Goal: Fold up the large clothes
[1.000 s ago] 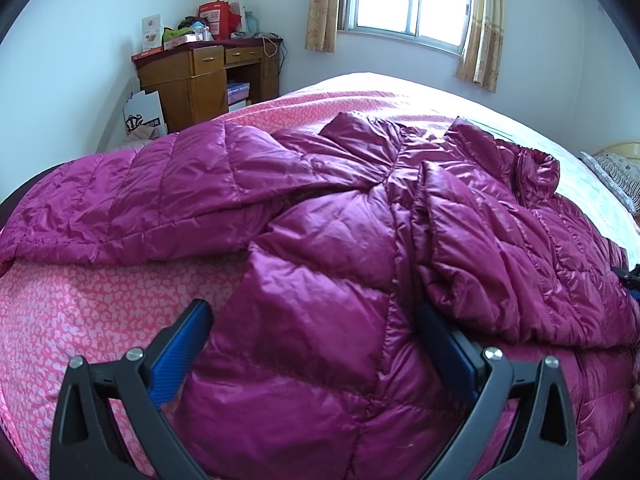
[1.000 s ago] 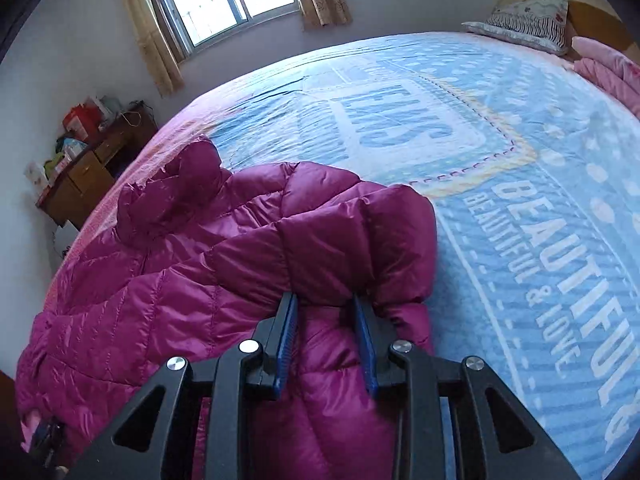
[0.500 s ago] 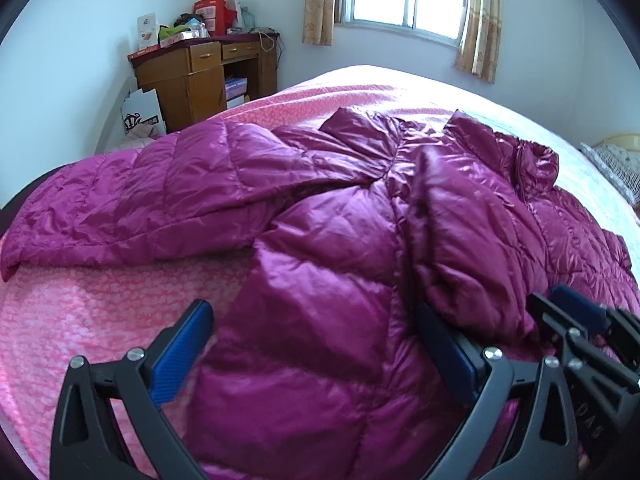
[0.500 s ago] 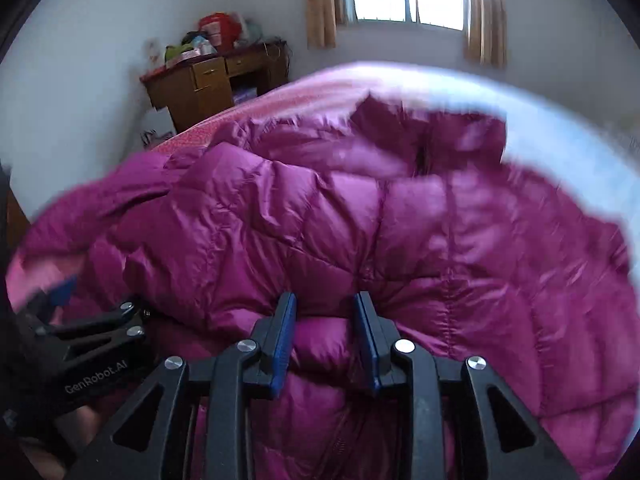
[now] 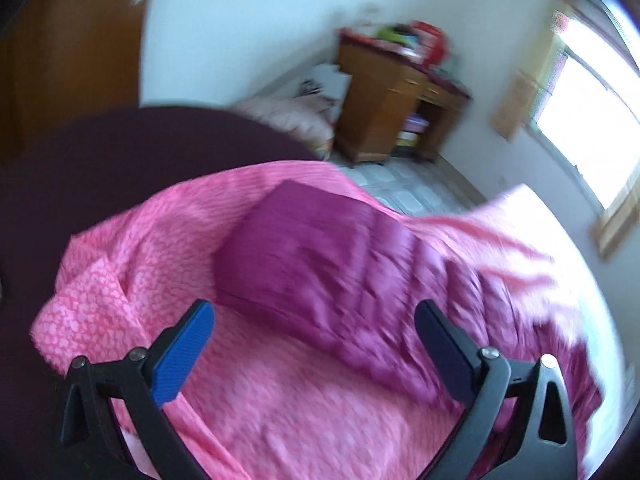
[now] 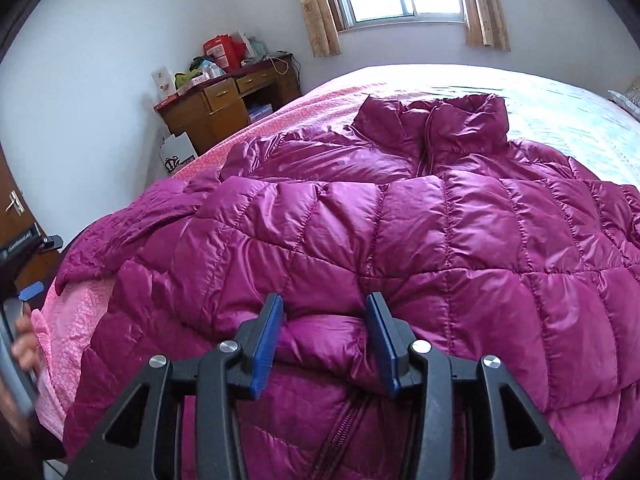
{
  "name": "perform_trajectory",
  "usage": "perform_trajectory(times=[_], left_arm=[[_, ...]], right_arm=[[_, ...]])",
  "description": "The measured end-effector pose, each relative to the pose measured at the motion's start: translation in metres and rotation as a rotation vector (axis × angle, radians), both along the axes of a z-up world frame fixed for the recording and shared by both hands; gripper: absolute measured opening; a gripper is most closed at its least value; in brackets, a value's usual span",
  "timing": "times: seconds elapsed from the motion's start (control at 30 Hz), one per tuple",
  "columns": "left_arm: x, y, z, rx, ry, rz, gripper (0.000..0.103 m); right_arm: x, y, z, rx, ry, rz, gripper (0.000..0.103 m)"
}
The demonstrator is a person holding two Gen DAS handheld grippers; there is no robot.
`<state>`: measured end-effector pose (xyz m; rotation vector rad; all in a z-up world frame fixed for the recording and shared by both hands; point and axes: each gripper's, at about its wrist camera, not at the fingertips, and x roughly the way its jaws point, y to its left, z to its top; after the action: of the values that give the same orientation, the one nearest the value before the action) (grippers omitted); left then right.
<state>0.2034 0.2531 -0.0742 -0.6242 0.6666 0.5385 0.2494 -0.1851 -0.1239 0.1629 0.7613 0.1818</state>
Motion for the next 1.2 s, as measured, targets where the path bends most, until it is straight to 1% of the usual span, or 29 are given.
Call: perform_trajectory(times=[0.03,0.07,0.13,0.2,0.23,0.27,0.3,0.33,0.37,0.4,0.43,0.47,0.5,0.57,0.6,0.67,0.7,0.73,0.77,0.8,0.87,0.93,1.0,1.03,1.1,1.2], left_arm=[[0.002,0.011,-0.006,-0.043,-0.009,0.017,0.095],[0.005,0.017,-0.011,-0.071,-0.005,0.025,0.089],[0.014,0.024,-0.021,-0.094,0.027,0.022,0.084],[0.02,0.023,-0.031,-0.097,0.055,0.016,0.078],[0.021,0.022,-0.031,-0.076,0.056,0.018,0.074],[0.023,0.019,-0.032,-0.058,0.058,0.014,0.065],[0.025,0.018,-0.033,-0.051,0.062,0.005,0.061],[0.027,0.017,-0.034,-0.049,0.062,-0.003,0.053],[0.028,0.017,-0.034,-0.042,0.059,-0.004,0.047],[0.029,0.018,-0.033,-0.049,0.049,-0.014,0.043],[0.032,0.017,-0.033,-0.055,0.04,-0.024,0.033],[0.031,0.014,-0.033,-0.059,0.027,-0.038,0.027],[0.033,0.012,-0.031,-0.053,0.023,-0.046,0.025],[0.035,0.008,-0.025,-0.021,0.014,-0.052,0.017],[0.035,0.004,-0.02,-0.003,0.007,-0.055,0.016],[0.036,-0.009,-0.004,0.06,-0.022,-0.071,0.015],[0.036,-0.022,0.01,0.12,-0.048,-0.094,0.015],[0.036,-0.031,0.018,0.155,-0.066,-0.109,0.015],[0.036,-0.047,0.033,0.204,-0.102,-0.138,0.015],[0.036,-0.057,0.043,0.229,-0.131,-0.163,0.015],[0.033,-0.092,0.07,0.291,-0.217,-0.251,0.015],[0.025,-0.133,0.092,0.347,-0.299,-0.356,0.015],[0.021,-0.174,0.107,0.379,-0.367,-0.477,0.015],[0.017,-0.198,0.112,0.398,-0.401,-0.549,0.015],[0.008,-0.246,0.112,0.419,-0.445,-0.703,0.015],[-0.002,-0.296,0.094,0.404,-0.433,-0.899,0.015]], right_arm=[[0.0,0.001,0.0,-0.004,0.0,0.001,0.047],[0.001,0.001,0.0,-0.007,0.0,0.002,0.048],[0.0,0.001,0.0,-0.005,-0.001,0.004,0.048],[0.0,0.0,0.0,0.001,-0.001,0.004,0.048],[0.0,0.0,0.0,0.005,-0.002,0.006,0.048],[0.0,0.0,0.0,0.01,-0.002,0.007,0.048],[0.0,-0.001,0.0,0.014,-0.003,0.007,0.048],[-0.001,-0.001,0.0,0.016,-0.003,0.007,0.048],[-0.001,-0.001,0.0,0.018,-0.003,0.008,0.048],[-0.001,-0.001,0.0,0.02,-0.003,0.008,0.048],[-0.001,-0.001,0.0,0.02,-0.003,0.008,0.048],[-0.001,-0.001,0.0,0.021,-0.004,0.009,0.048],[-0.001,-0.001,0.0,0.023,-0.004,0.01,0.048],[-0.001,-0.002,0.0,0.03,-0.005,0.01,0.048],[-0.001,-0.003,0.0,0.035,-0.006,0.01,0.048],[-0.001,-0.004,0.0,0.046,-0.007,0.012,0.048],[-0.001,-0.005,-0.001,0.054,-0.007,0.013,0.048],[-0.001,-0.007,-0.001,0.063,-0.007,0.014,0.048],[-0.001,-0.008,-0.001,0.076,-0.008,0.014,0.048],[-0.001,-0.01,-0.002,0.085,-0.009,0.015,0.048],[-0.001,-0.013,-0.002,0.114,-0.012,0.015,0.048],[-0.001,-0.019,-0.003,0.161,-0.014,0.014,0.048],[-0.002,-0.026,-0.004,0.214,-0.017,0.011,0.048],[-0.003,-0.03,-0.005,0.246,-0.025,0.0,0.048],[-0.008,-0.04,-0.005,0.298,-0.05,-0.033,0.048],[-0.016,-0.061,-0.008,0.411,-0.081,-0.095,0.048]])
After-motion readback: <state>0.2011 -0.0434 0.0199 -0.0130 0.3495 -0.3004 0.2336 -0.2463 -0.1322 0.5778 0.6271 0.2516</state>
